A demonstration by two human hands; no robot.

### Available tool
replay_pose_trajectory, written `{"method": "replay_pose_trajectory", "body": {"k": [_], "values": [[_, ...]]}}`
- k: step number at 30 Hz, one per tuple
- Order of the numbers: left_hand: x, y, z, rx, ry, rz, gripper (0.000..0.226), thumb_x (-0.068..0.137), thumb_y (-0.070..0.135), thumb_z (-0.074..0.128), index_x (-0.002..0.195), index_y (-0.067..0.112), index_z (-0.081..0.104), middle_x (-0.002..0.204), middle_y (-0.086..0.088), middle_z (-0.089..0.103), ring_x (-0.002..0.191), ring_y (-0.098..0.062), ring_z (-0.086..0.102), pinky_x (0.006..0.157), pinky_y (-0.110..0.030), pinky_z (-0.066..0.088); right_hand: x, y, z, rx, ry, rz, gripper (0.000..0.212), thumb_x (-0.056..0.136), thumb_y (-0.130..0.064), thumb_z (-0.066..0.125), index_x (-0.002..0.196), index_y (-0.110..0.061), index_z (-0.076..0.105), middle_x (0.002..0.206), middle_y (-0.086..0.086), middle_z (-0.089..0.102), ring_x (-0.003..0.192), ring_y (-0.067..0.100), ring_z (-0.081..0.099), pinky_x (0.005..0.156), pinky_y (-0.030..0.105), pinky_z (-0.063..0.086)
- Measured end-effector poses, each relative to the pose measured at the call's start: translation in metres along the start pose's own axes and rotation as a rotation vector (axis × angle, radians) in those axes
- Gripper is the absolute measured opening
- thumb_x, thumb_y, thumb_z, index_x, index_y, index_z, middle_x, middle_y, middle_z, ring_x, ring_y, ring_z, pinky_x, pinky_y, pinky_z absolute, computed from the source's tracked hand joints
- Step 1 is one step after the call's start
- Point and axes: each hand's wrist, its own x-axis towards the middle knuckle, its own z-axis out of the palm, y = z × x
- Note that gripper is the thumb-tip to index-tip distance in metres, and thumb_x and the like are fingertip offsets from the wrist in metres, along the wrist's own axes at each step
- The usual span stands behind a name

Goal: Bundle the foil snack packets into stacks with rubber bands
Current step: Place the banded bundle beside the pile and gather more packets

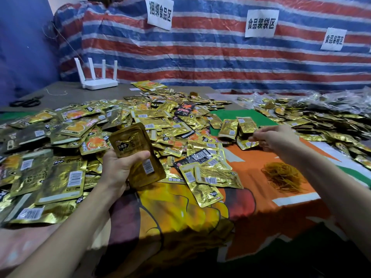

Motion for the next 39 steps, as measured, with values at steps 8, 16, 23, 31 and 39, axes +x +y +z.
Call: {"method": "replay_pose_trajectory", "body": {"k": [8,16,23,31,39], "values": [[-0.004,0.006,-0.001,-0.159,-0.187,-0.147,0.031,0.067,0.002,0.069,0.097,0.007,0.077,0.103,-0.013,0.077,0.081,-0.027,0.075,0.068,-0.041,0.062,-0.037,-0.022,0.092,0.301,-0.496,-0.122,0.007,0.099,-0.008,0.058,0.099,-0.006,0.064,0.083,0.001,0.074,0.073,0.011,0.061,0.067,0.025,0.046],[-0.009,0.013,-0.001,-0.085,-0.338,-0.284,0.051,0.057,0.01,0.08,0.107,0.001,0.073,0.102,-0.022,0.072,0.083,-0.033,0.07,0.079,-0.043,0.06,-0.061,-0.027,0.171,0.378,-0.751,-0.179,0.006,0.096,-0.011,0.066,0.095,-0.012,0.072,0.083,0.003,0.072,0.068,0.011,0.059,0.063,0.027,0.041],[-0.008,0.011,0.003,0.05,-0.166,-0.197,0.021,0.061,-0.004,0.08,0.077,0.009,0.078,0.082,-0.015,0.076,0.067,-0.025,0.073,0.06,-0.03,0.059,-0.068,-0.021,0.203,0.264,-0.53,-0.386,0.016,0.095,-0.01,0.067,0.09,-0.021,0.078,0.071,0.007,0.072,0.054,0.008,0.054,0.049,0.02,0.04],[-0.003,0.015,0.001,0.08,-0.021,-0.203,0.02,0.073,-0.013,0.075,0.084,0.003,0.075,0.08,-0.016,0.075,0.065,-0.027,0.072,0.061,-0.034,0.061,-0.07,-0.017,0.216,0.213,-0.451,-0.557,0.014,0.092,-0.007,0.07,0.096,-0.015,0.081,0.07,-0.012,0.073,0.057,0.0,0.058,0.054,0.018,0.047],[-0.003,0.019,-0.002,0.042,-0.021,-0.316,0.019,0.074,-0.013,0.072,0.07,0.006,0.071,0.074,-0.017,0.07,0.061,-0.031,0.068,0.064,-0.039,0.061,-0.064,-0.01,0.202,0.512,-0.849,-0.161,0.01,0.076,-0.011,0.056,0.069,-0.006,0.06,0.063,0.004,0.051,0.063,0.016,0.044,0.056,0.024,0.034]]}}
